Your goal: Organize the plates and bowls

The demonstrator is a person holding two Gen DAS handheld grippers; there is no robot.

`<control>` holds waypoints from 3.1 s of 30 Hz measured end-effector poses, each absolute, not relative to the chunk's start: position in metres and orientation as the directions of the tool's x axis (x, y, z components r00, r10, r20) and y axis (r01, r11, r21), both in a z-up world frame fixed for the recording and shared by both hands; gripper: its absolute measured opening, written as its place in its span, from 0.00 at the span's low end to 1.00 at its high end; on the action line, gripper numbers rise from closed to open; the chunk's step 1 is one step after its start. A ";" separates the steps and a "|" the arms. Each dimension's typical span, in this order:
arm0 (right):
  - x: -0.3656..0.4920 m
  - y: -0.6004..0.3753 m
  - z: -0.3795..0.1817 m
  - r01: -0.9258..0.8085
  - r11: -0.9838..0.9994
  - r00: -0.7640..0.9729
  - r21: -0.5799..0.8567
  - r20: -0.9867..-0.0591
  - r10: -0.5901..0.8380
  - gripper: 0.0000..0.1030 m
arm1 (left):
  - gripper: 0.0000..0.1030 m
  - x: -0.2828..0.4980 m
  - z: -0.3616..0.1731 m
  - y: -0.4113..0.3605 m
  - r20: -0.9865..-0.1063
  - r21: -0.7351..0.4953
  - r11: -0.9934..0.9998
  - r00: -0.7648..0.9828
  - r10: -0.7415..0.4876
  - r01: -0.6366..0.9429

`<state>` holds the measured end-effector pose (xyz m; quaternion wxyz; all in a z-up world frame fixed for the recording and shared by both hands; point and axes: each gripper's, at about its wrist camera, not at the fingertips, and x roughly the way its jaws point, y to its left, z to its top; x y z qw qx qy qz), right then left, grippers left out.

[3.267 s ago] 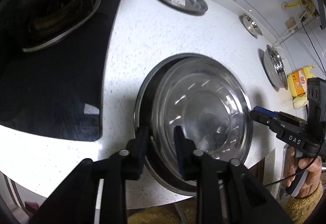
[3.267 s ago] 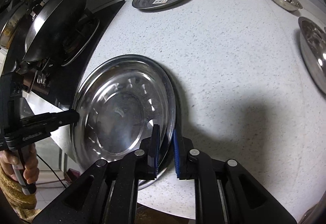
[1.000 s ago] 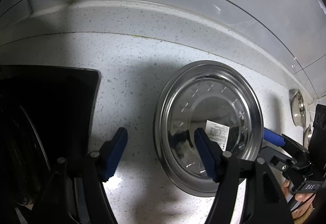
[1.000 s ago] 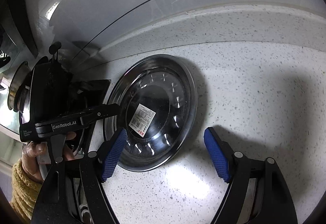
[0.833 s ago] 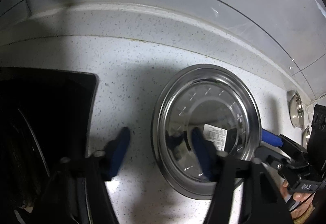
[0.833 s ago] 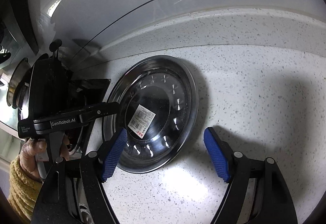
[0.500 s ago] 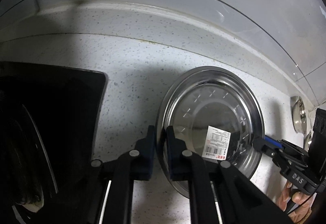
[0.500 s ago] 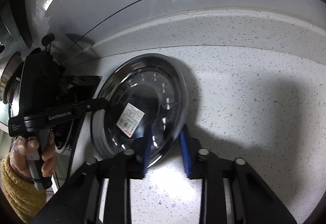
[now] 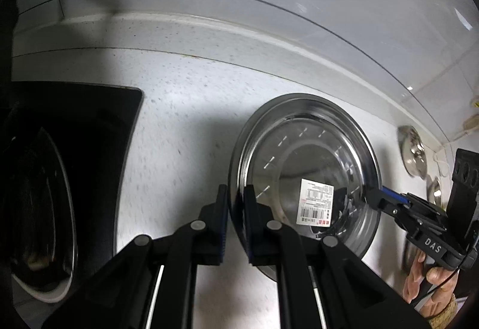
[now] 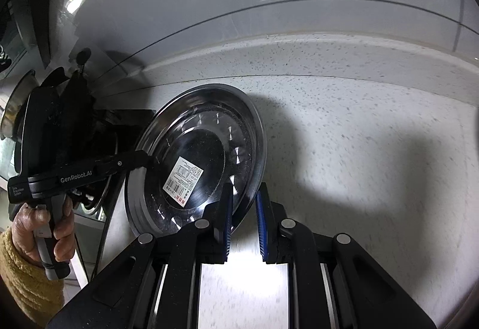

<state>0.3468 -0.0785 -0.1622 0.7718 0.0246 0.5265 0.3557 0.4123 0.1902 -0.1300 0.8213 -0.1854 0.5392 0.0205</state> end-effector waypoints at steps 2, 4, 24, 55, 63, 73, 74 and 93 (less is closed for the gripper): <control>0.337 -0.086 -0.156 -0.523 0.748 0.201 0.408 -0.794 0.574 0.13 | 0.08 0.401 -0.124 0.185 -0.890 -0.288 0.932 0.421 -0.176 -0.219; 0.325 -0.093 -0.151 -0.522 0.752 0.209 0.402 -0.795 0.570 0.13 | 0.08 0.386 -0.119 0.177 -0.888 -0.296 0.934 0.418 -0.192 -0.201; 0.094 -0.104 -0.127 -0.437 0.809 0.234 0.392 -0.820 0.523 0.13 | 0.08 0.151 -0.095 0.175 -0.862 -0.373 0.925 0.395 -0.318 -0.068; 0.042 -0.206 -0.086 -0.188 0.940 0.521 0.283 -0.783 0.340 0.57 | 0.25 0.148 -0.064 0.107 -0.778 -0.371 0.925 0.518 -0.356 0.079; 0.102 -0.335 -0.095 -0.018 0.967 0.548 0.255 -0.806 0.222 0.59 | 0.26 0.223 -0.079 -0.010 -0.790 -0.442 0.891 0.427 -0.441 0.102; 0.201 -0.437 -0.120 0.043 0.965 0.514 0.260 -0.834 0.202 0.61 | 0.45 0.325 -0.108 -0.093 -0.812 -0.457 0.889 0.400 -0.426 0.020; 0.211 -0.439 -0.125 0.035 0.965 0.500 0.260 -0.841 0.209 0.62 | 0.47 0.330 -0.110 -0.097 -0.814 -0.461 0.887 0.393 -0.428 0.011; 0.288 -0.429 -0.180 -0.132 0.925 0.322 0.355 -0.868 0.379 0.28 | 0.26 0.392 -0.160 -0.160 -0.845 -0.495 0.867 0.264 -0.466 -0.053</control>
